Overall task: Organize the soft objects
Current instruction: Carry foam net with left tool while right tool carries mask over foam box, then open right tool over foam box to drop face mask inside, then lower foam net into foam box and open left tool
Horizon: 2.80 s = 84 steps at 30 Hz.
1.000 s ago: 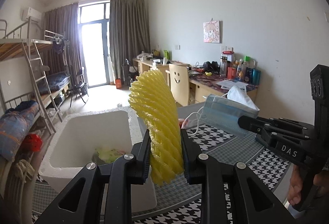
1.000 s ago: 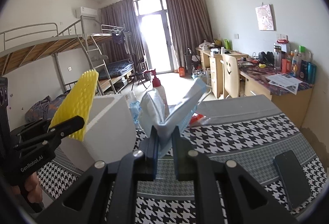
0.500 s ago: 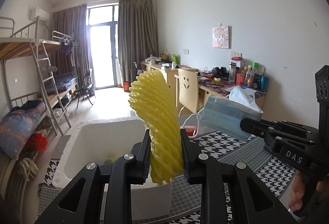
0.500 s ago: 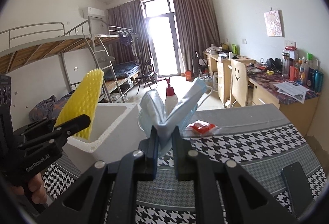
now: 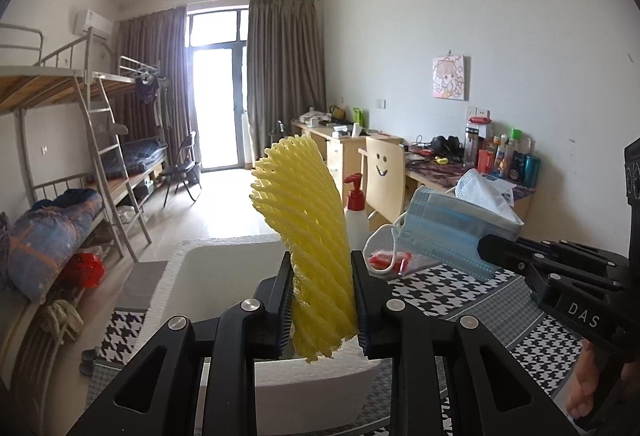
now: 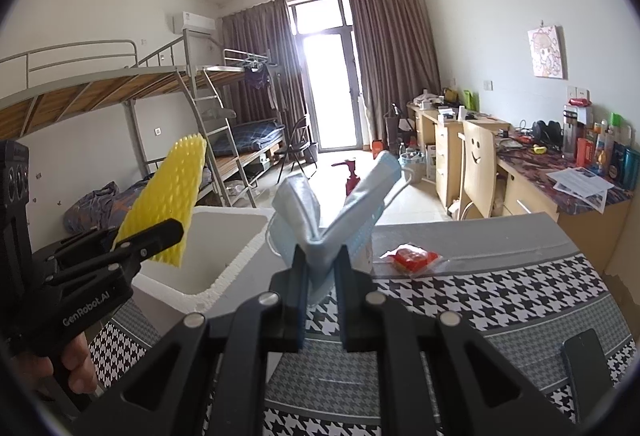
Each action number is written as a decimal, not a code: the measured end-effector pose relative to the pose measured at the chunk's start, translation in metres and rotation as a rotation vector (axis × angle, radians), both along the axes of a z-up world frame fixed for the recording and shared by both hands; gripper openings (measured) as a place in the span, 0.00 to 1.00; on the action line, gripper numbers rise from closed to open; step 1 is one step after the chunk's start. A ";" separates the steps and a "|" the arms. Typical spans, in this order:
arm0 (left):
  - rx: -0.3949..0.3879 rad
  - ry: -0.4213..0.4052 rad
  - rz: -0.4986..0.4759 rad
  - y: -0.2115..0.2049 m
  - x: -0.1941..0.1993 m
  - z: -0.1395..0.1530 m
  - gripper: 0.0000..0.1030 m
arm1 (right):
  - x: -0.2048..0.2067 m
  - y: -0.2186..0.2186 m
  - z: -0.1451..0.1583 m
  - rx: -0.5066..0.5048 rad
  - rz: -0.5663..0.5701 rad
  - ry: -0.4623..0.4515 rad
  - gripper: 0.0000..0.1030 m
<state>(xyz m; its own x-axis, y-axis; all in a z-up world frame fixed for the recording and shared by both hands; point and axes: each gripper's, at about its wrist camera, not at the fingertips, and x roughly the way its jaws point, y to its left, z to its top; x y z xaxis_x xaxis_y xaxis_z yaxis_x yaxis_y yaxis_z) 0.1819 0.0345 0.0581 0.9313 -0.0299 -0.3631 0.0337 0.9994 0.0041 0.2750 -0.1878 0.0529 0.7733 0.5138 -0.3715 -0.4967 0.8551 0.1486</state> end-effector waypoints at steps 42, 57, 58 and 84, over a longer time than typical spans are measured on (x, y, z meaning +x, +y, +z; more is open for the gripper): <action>-0.019 -0.016 0.249 0.071 -0.021 -0.006 0.26 | 0.013 0.101 0.000 -0.081 0.208 0.030 0.15; -0.030 -0.026 0.297 0.085 -0.029 -0.007 0.26 | 0.025 0.125 -0.005 -0.125 0.254 0.071 0.15; -0.031 -0.025 0.298 0.085 -0.029 -0.007 0.26 | 0.026 0.126 -0.006 -0.127 0.255 0.073 0.15; -0.029 0.015 0.215 0.077 -0.008 -0.008 0.26 | 0.027 0.111 -0.007 -0.111 0.241 0.082 0.83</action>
